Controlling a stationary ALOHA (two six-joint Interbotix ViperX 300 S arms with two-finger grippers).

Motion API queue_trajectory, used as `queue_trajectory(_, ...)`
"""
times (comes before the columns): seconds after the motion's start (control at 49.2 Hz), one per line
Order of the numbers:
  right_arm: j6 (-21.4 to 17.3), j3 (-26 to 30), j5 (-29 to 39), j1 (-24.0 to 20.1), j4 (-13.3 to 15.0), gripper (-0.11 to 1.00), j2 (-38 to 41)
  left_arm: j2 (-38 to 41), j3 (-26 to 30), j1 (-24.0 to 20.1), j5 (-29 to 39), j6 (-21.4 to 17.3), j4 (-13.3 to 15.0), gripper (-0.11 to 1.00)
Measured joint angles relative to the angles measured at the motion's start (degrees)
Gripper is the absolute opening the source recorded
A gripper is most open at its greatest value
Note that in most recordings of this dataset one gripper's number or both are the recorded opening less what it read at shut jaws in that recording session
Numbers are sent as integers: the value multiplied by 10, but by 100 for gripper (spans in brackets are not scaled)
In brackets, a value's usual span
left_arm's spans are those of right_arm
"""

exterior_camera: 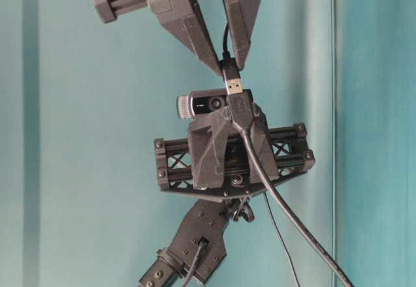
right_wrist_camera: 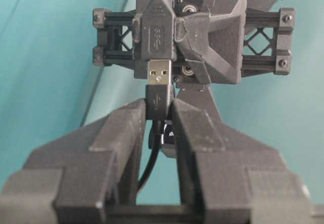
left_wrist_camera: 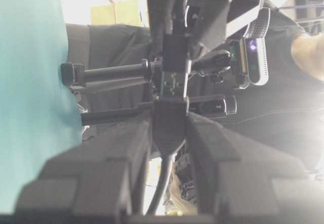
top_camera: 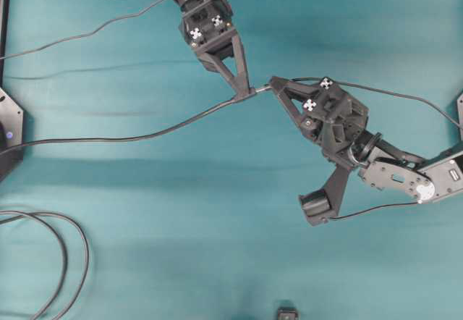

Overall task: Insert the USB using both arms.
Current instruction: 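Push the USB plug into the socket with the right gripper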

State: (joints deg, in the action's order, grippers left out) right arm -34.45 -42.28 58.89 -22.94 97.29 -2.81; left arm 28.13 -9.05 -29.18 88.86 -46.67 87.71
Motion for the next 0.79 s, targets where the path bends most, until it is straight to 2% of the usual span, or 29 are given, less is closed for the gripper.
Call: queue_trajectory(0.793, 0, 22, -9, 2, 0, 19, 23, 5, 17, 6, 6, 0, -2, 26)
